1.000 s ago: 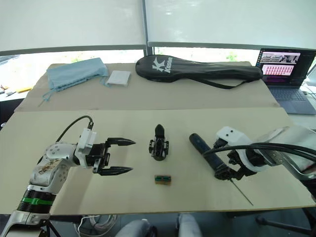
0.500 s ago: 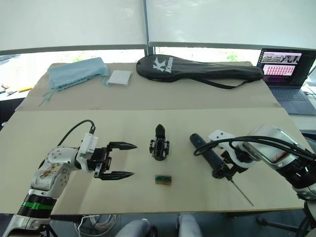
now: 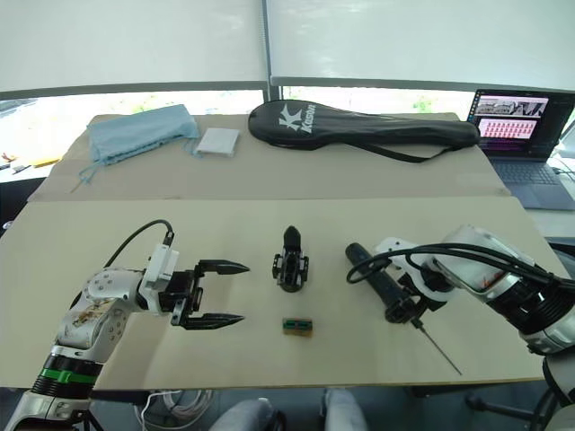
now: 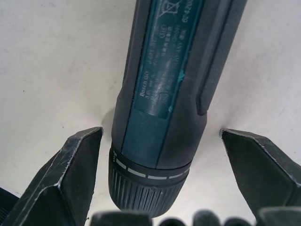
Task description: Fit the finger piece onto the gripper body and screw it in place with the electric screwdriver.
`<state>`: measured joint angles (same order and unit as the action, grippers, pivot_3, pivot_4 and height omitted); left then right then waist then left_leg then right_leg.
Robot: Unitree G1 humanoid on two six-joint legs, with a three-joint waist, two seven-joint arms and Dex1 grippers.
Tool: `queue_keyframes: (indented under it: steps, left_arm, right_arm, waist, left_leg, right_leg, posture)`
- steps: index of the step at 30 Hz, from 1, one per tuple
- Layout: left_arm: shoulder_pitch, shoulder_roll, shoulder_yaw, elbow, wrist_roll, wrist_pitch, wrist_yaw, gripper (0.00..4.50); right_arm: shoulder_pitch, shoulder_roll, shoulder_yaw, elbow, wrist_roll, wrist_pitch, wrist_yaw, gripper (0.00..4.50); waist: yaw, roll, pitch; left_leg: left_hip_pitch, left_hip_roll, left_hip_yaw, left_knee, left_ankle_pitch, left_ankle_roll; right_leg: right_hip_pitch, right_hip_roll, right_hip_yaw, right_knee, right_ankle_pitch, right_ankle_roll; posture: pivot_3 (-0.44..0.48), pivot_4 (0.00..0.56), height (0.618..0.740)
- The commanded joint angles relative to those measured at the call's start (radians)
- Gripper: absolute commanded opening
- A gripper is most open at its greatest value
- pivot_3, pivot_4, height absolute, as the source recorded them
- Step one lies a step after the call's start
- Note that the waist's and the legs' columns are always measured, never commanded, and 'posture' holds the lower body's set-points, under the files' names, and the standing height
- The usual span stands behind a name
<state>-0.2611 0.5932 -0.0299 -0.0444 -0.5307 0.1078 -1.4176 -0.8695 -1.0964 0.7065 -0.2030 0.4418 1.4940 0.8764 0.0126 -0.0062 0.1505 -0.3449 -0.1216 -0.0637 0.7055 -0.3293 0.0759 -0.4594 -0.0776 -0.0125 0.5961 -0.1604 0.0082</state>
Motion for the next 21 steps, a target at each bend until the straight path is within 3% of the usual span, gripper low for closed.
queue_keyframes:
  steps: [1,6,13,17,21]
  left_arm:
    - [0.001,0.012,0.015,-0.029,-0.003,-0.018,0.001,4.5]
    - [0.011,0.019,0.013,-0.037,-0.004,-0.018,-0.003,4.5]
    - [0.017,0.04,0.022,-0.042,-0.009,-0.008,-0.01,4.5]
    - [0.026,0.059,0.03,-0.039,-0.011,-0.006,-0.019,4.5]
    - [0.035,0.079,0.03,-0.002,0.018,-0.022,-0.021,4.5]
  right_arm:
    - [0.012,0.009,0.005,0.014,-0.022,-0.015,0.005,3.67]
    - [0.042,-0.03,-0.028,-0.025,-0.025,-0.054,0.035,1.96]
    - [0.121,-0.216,-0.22,-0.101,0.022,-0.126,0.127,1.91]
    - [0.231,-0.234,-0.576,-0.078,0.185,-0.026,0.18,1.91]
    - [0.474,-0.172,-1.024,-0.109,0.264,-0.061,0.227,1.91]
  waist:
    - [0.0,-0.001,0.0]
    - [0.0,-0.001,0.0]
    - [0.008,0.002,0.001]
    - [0.002,0.003,0.001]
    - [0.004,0.004,0.001]
  left_leg:
    - [0.0,0.0,0.0,0.0,0.0,0.0]
    - [0.0,0.0,0.0,0.0,0.0,0.0]
    - [-0.003,-0.001,-0.001,0.0,0.0,0.0]
    - [-0.008,0.0,-0.001,0.003,0.0,0.0]
    - [-0.008,0.001,-0.001,0.003,0.0,0.0]
  right_leg:
    - [0.0,0.0,0.0,0.0,0.0,0.0]
    - [0.0,0.0,0.0,0.0,0.0,0.0]
    - [-0.003,0.0,-0.001,0.0,0.0,0.0]
    - [-0.007,0.0,-0.001,0.001,0.0,0.0]
    - [-0.006,0.001,-0.001,0.002,0.001,-0.001]
  posture:
    - [0.0,0.15,0.74]
    - [0.0,0.15,0.74]
    - [0.0,0.15,0.74]
    - [0.0,0.15,0.74]
    - [0.0,0.15,0.74]
